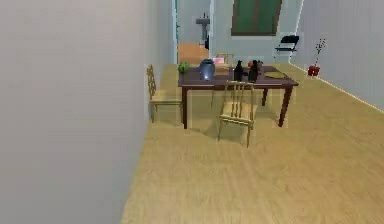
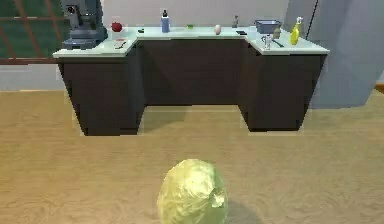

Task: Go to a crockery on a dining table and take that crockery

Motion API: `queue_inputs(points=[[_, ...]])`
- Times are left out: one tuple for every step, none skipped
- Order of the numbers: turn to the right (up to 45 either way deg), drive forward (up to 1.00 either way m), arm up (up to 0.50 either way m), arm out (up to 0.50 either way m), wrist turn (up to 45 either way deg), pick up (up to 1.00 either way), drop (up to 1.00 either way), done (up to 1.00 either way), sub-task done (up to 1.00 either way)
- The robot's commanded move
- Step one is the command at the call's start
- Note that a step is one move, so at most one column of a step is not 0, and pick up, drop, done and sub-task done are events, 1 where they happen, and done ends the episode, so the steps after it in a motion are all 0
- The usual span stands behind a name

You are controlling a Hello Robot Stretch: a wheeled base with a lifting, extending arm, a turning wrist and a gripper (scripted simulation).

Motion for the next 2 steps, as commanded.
queue_inputs(points=[[0.0,1.00,0.00,0.00,0.0,0.00,0.00,0.00,0.00],[-3.0,0.00,0.00,0.00,0.0,0.00,0.00,0.00,0.00]])
